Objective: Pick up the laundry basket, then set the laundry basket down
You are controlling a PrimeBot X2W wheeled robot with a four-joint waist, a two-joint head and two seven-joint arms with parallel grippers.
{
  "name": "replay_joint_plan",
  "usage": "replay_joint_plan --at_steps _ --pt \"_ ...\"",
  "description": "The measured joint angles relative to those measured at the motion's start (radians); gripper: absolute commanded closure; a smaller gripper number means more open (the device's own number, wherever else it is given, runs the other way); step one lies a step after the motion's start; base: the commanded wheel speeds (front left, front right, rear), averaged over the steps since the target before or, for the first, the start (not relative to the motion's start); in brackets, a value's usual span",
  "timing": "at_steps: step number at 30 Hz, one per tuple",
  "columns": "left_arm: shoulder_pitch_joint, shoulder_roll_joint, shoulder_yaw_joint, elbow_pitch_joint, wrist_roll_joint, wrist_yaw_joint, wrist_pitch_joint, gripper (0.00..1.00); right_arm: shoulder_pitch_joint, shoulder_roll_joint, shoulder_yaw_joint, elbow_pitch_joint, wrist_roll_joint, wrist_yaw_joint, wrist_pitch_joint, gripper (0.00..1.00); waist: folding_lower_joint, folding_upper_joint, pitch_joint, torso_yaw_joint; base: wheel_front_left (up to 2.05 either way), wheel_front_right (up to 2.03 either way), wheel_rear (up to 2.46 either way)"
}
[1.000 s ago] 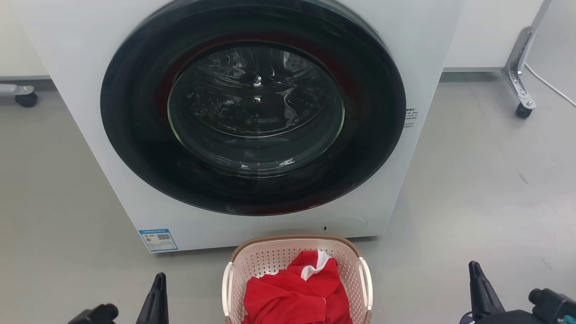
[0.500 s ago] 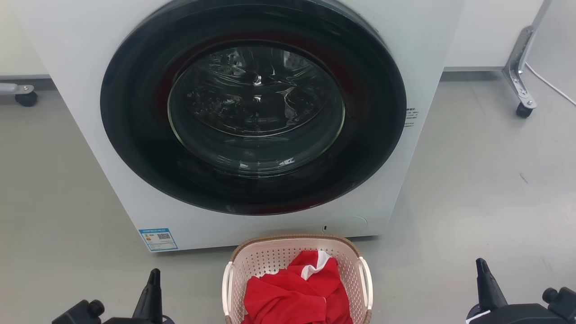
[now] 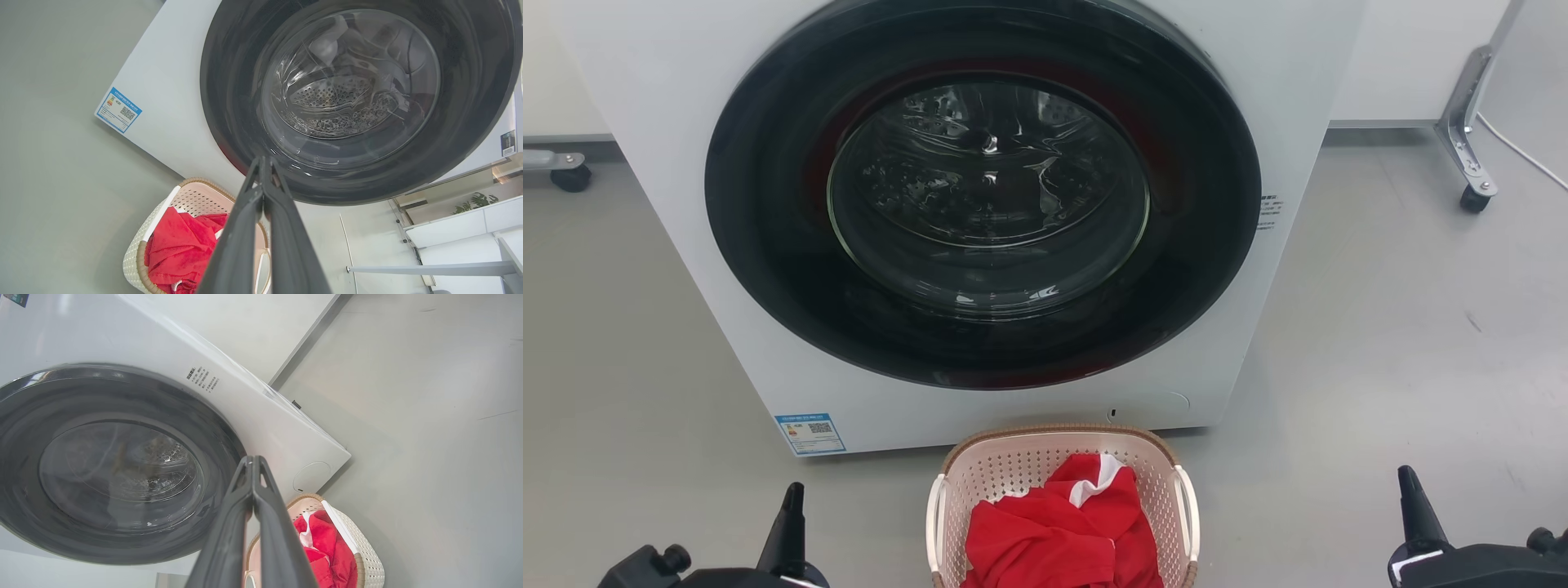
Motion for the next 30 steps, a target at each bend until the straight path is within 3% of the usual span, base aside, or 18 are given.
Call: replay_joint_plan --at_steps 30 --pt "-0.052 -0.032 0.109 0.045 -0.363 -0.072 0.104 1.0 -0.043 0.047 -0.123 0.043 0.376 0.074 0.101 1.0 0.0 0.0 0.004 0.002 0.0 0.0 0.0"
